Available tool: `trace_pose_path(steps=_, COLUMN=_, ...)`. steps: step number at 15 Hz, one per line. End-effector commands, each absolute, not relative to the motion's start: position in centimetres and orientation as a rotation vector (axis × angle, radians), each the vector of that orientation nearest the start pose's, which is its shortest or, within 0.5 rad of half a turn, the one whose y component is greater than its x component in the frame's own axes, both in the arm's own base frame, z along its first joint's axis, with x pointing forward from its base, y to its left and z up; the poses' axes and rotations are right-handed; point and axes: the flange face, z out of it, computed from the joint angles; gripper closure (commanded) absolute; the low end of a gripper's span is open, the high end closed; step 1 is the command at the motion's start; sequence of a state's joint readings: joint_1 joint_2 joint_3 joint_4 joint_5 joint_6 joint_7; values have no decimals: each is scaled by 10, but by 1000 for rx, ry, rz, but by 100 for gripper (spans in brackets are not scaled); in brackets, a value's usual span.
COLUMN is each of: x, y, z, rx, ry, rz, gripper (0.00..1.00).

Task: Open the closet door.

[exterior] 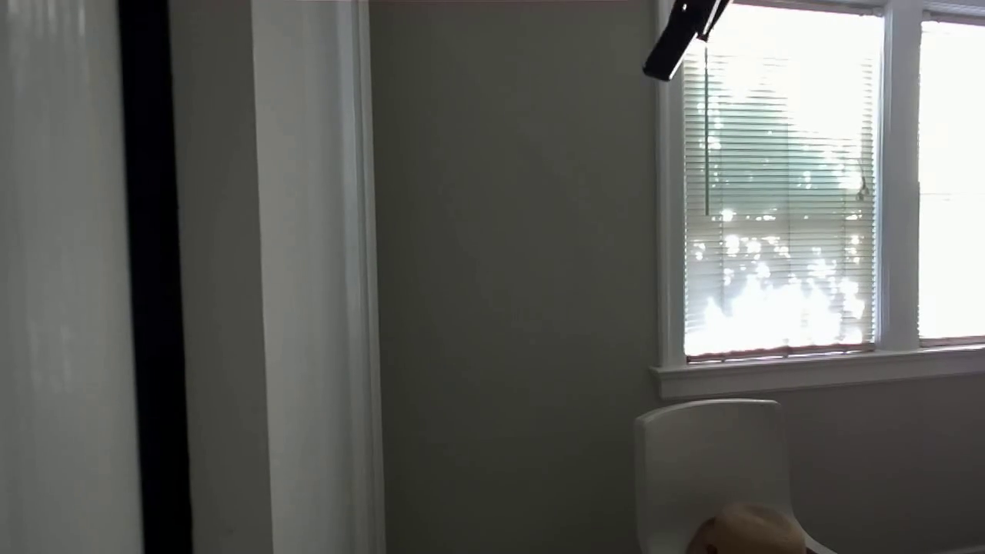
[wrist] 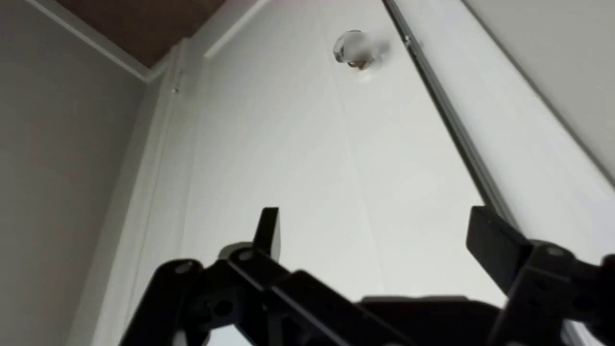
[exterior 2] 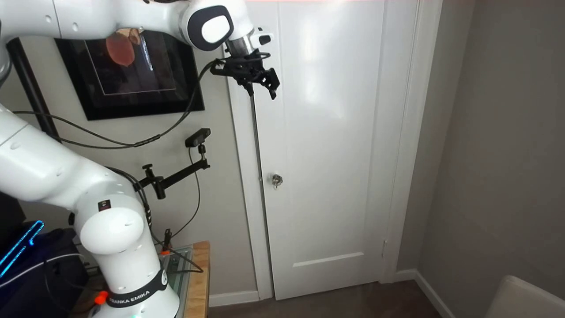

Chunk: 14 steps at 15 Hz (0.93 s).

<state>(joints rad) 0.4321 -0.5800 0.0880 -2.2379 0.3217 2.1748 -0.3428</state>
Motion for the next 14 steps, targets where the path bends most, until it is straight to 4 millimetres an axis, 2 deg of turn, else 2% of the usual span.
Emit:
trace_pose_path(steps=1, x=348, y=238, z=660, rx=-2387, ry=-1083, rz=-694, gripper=0)
trace_pose_path(steps=3, x=346, y=243, z=666, rx=-2329, ry=-1130, rz=-736, gripper=0)
trace_pose_path(steps=4, x=343, y=239, z=659, rx=-2402, ry=-1094, rz=-710, gripper=0)
trace_pose_path(steps=9, x=343, y=240, z=659, rx=-2399, ry=-1101, rz=-711, gripper=0)
trace_pose_path(steps=10, x=343, y=238, z=652, rx=-2426, ry=-1095, rz=-677, gripper=0)
trace_pose_path(steps=14, x=347, y=276, z=641, rx=-2385, ry=-1116, rz=-728, gripper=0)
